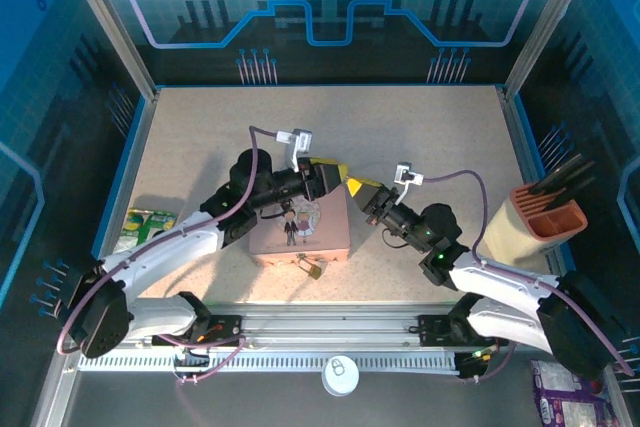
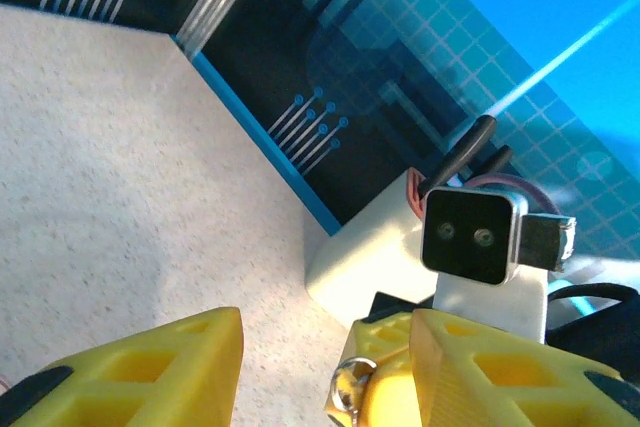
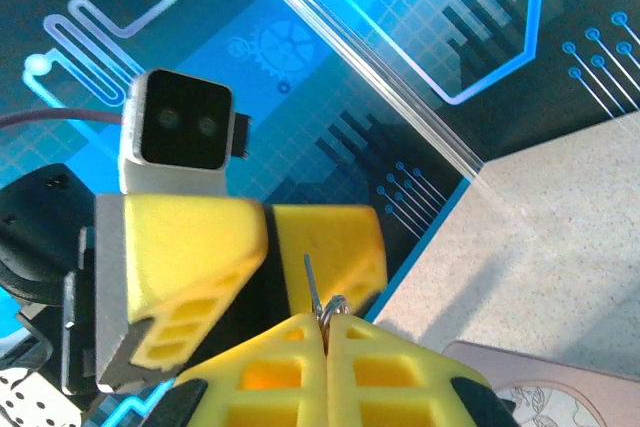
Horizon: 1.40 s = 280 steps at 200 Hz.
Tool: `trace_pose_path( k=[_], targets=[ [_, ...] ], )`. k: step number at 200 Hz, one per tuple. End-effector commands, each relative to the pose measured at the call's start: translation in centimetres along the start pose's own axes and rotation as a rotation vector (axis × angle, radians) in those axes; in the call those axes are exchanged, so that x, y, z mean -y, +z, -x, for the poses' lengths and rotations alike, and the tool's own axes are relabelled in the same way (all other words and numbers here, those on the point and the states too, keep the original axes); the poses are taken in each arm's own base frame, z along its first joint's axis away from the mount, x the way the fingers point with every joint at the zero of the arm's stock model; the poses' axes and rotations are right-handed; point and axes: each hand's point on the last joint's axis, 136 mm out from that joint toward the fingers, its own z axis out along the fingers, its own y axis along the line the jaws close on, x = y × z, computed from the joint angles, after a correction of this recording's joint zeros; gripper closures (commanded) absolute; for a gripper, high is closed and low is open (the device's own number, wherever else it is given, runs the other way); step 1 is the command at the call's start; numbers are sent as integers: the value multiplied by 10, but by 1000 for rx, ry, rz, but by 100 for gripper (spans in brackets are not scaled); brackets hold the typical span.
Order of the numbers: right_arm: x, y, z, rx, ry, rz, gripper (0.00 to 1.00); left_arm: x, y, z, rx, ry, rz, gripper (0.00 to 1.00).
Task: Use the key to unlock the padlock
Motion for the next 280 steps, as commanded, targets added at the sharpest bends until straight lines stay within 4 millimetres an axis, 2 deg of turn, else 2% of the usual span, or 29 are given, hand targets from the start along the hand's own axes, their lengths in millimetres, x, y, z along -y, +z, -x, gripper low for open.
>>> trace_pose_path(
  k=[1,27,101,133,151,156,178,196,212,231,261,280],
  targets=[
    [-17,-2,16,78,-49,60,100,20,1,8,-17,-65,-79,52],
    [-18,-1,16,70,-55,51,100,23,2,6,-36,-71,-89,53],
    [-23,2,12,60,-39,62,100,30,2,1,-63,-85,-132,74],
    [-19,3,11,58,-25,43,100,33,2,4,-68,-76,-139,90],
    [-10,3,13,65,26,-11,100,29,0,10,-28,-71,-109,99],
    [-9,3,14,70,36,-22,96,27,-1,14,-3,-73,-92,100],
    [-13,2,21,77,49,-38,62,21,-7,26,69,-45,-38,100],
    [-13,-4,27,93,26,-65,48,18,-9,33,81,-4,7,100],
    [-8,-9,32,105,12,-99,47,23,-9,36,75,16,4,100],
    [-5,-9,34,79,54,-109,50,33,-6,37,53,15,-43,100],
    [-27,-3,39,69,63,15,50,52,-4,34,29,-8,-145,100],
    [-38,-1,40,69,63,77,52,54,-2,31,16,-13,-162,100]
  ],
)
